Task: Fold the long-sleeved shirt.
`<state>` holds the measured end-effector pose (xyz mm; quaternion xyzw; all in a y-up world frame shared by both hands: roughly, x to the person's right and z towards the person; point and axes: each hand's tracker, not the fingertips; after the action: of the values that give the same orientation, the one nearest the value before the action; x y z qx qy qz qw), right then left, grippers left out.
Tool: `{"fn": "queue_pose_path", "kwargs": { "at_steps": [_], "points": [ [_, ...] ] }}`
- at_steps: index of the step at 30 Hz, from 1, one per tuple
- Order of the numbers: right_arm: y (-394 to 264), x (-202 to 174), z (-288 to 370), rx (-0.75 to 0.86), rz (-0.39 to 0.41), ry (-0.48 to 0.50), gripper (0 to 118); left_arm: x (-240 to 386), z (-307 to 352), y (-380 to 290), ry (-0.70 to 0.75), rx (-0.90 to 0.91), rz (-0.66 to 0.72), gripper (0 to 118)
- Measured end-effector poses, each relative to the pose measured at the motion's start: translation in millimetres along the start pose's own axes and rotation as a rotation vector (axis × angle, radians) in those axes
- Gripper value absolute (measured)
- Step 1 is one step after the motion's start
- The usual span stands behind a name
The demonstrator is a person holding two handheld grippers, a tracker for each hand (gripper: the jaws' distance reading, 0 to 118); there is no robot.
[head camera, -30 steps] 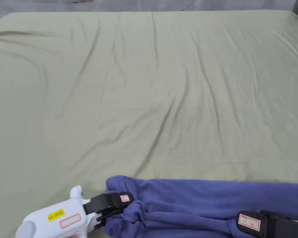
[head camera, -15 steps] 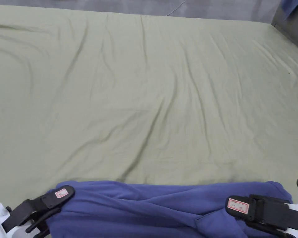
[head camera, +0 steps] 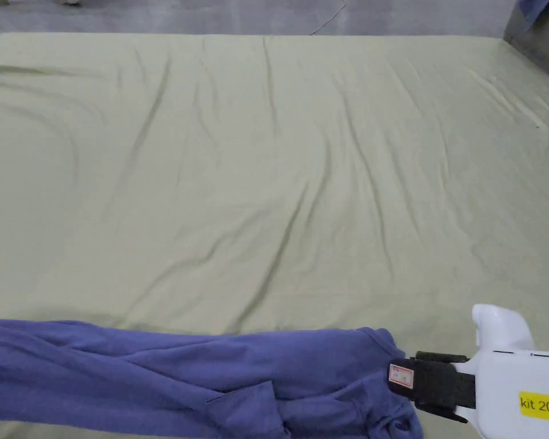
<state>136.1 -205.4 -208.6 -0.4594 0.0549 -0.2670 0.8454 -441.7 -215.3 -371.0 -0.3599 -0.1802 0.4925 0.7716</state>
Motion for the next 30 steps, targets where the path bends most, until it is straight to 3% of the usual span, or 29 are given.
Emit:
{"fn": "queue_pose_path", "kwargs": {
  "at_steps": [5,10,12,15,17,18,19,21,22,23,28,30],
  "points": [
    [-7.1,0.1,12.6,0.009,0.002,0.020,0,116.8,-45.4,-66.3,0.261,-0.108,-0.460,5],
    [-10.1,26.6,54.3,0.064,-0.027,-0.036,0,192.5,-142.8,-210.6,0.322,-0.448,-0.838,5],
    [-12.3,36.7,69.3,0.099,-0.027,-0.076,0,194.5,-183.7,-260.1,0.321,-0.562,-0.914,5],
    [-18.6,54.7,88.2,0.119,-0.043,-0.103,0,189.6,-242.7,-323.6,0.309,-0.679,-0.884,5],
    [-23.4,64.7,97.8,0.117,-0.068,-0.125,0,183.3,-275.3,-360.4,0.379,-0.727,-0.955,5],
    [-26.2,70.1,102.1,0.120,-0.076,-0.132,0,174.8,-290.9,-373.9,0.441,-0.750,-0.978,11],
    [-28.6,75.0,105.6,0.124,-0.083,-0.137,0,164.2,-304.7,-383.5,0.503,-0.742,-0.964,27],
    [-32.1,82.5,110.6,0.129,-0.099,-0.139,0,149.5,-320.0,-388.3,0.521,-0.696,-0.922,79],
    [-33.5,85.8,112.4,0.133,-0.112,-0.130,0,145.0,-319.8,-386.3,0.469,-0.692,-0.877,93],
    [-34.5,88.3,113.5,0.136,-0.122,-0.121,0,149.2,-312.0,-382.8,0.360,-0.705,-0.827,99],
    [-31.2,96.1,115.8,0.149,-0.161,-0.045,0,202.8,-239.9,-341.8,0.090,-0.657,-0.791,100],
    [-28.4,97.1,118.0,0.169,-0.169,-0.018,0,208.6,-205.3,-312.2,0.092,-0.566,-0.773,99]
  ]
}}
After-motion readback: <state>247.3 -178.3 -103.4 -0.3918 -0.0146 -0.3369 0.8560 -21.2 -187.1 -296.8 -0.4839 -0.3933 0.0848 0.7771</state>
